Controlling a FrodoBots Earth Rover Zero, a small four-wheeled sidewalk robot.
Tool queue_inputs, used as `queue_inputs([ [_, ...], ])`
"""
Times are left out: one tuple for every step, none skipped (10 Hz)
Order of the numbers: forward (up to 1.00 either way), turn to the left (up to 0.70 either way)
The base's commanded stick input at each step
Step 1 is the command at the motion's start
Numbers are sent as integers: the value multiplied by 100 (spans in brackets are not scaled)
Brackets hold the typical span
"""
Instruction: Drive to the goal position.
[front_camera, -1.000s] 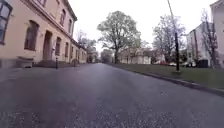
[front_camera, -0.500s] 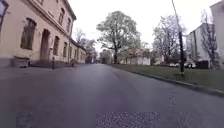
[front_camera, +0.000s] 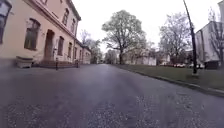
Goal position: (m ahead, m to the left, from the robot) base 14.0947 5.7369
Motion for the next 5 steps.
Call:
queue_inputs([
  [85,0],
  [85,0],
  [85,0],
  [85,0],
  [85,0],
])
